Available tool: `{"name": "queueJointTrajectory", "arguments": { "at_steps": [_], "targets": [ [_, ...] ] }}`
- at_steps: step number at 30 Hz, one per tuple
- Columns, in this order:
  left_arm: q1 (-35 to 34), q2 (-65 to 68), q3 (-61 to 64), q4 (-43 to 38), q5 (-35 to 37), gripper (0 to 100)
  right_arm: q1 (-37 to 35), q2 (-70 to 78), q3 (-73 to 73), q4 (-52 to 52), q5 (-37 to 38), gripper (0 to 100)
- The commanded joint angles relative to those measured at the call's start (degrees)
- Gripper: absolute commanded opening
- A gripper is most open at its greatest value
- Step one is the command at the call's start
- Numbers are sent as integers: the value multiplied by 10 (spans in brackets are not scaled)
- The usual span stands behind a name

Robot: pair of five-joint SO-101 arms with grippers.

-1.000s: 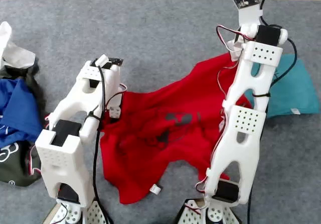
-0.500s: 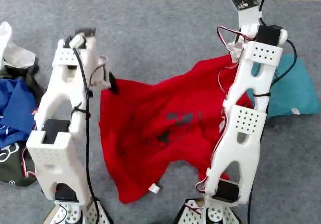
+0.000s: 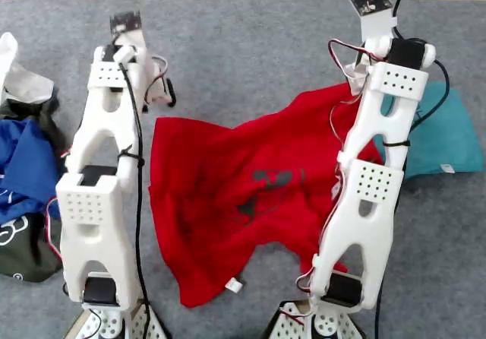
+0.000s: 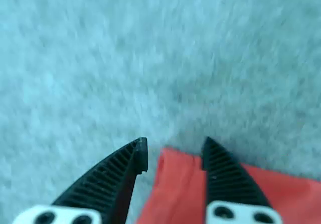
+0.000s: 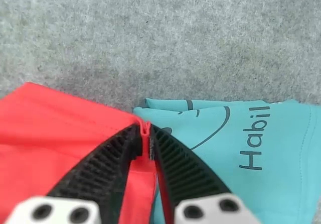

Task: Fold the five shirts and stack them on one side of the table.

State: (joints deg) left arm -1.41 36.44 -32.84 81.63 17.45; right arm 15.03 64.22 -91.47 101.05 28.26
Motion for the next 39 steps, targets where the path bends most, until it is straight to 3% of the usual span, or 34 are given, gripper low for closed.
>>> {"name": "queueJointTrajectory", "arguments": {
  "at_steps": [1,5,12,18,25,33,39],
  "targets": [
    [30,-8,-39,62,12,103,-1,-3,-5,2,3,15],
    [58,-14,-25,110,14,34,-2,-3,-5,2,3,15],
    [75,-14,25,160,11,52,-2,-3,-5,2,3,15],
    [80,-14,148,76,15,78,-2,-3,-5,2,3,15],
    [81,-8,165,-10,53,304,-2,-3,-3,2,3,15],
    [74,-9,189,-84,58,201,-2,-3,-3,2,3,15],
    [9,-8,145,-121,55,178,-2,-3,-3,2,3,15]
  ]
}}
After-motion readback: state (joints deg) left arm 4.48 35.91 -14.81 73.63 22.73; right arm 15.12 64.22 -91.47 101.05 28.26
